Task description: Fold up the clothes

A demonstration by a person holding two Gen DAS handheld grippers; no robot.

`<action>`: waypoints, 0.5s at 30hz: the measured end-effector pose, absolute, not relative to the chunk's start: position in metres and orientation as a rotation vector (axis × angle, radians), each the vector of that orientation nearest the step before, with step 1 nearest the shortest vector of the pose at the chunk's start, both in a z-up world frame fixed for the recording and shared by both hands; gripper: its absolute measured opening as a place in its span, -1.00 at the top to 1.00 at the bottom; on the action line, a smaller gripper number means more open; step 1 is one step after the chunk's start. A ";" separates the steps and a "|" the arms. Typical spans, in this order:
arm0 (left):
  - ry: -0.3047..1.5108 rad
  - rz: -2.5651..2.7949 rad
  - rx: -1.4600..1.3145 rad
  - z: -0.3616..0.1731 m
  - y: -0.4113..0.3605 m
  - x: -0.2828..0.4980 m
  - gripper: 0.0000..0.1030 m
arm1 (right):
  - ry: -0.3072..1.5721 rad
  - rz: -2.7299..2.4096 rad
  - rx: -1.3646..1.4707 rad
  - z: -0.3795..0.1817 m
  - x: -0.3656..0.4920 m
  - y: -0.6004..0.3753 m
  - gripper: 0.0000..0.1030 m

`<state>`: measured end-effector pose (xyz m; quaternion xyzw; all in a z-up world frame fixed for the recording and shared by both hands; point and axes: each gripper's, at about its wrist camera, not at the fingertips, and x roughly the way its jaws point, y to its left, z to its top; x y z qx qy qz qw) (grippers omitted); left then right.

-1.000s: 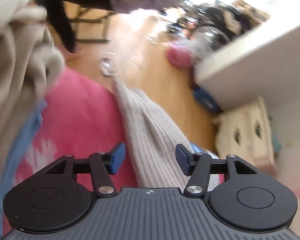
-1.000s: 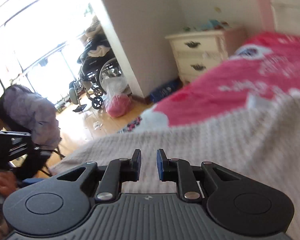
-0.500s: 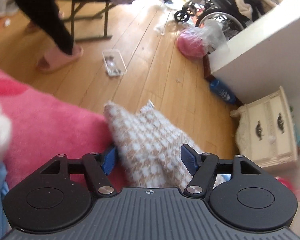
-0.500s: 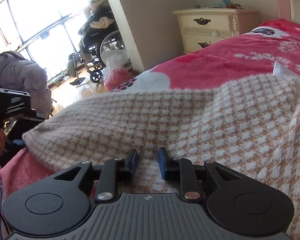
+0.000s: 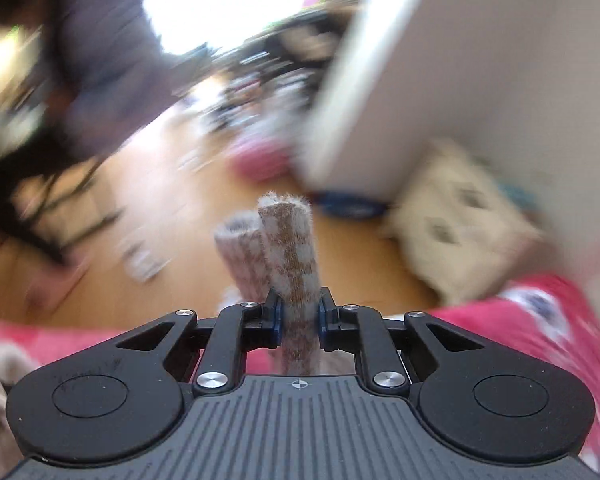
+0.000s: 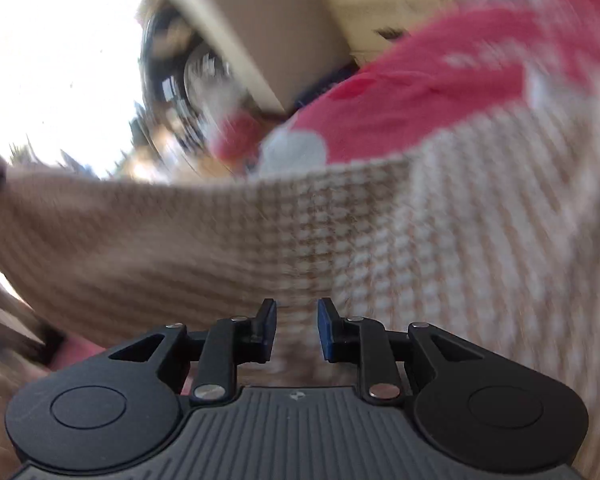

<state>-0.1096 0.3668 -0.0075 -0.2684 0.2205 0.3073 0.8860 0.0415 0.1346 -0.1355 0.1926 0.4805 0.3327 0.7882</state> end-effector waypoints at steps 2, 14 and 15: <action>0.426 0.459 -0.395 0.023 0.324 -0.123 0.72 | 0.995 0.714 0.545 -0.119 0.023 0.084 0.53; 0.601 -0.298 0.083 -0.030 0.100 -0.288 0.48 | 1.132 0.390 0.804 -0.149 -0.183 -0.193 0.40; 0.657 -0.307 0.089 -0.047 0.095 -0.299 0.47 | 1.138 0.380 0.819 -0.149 -0.197 -0.202 0.39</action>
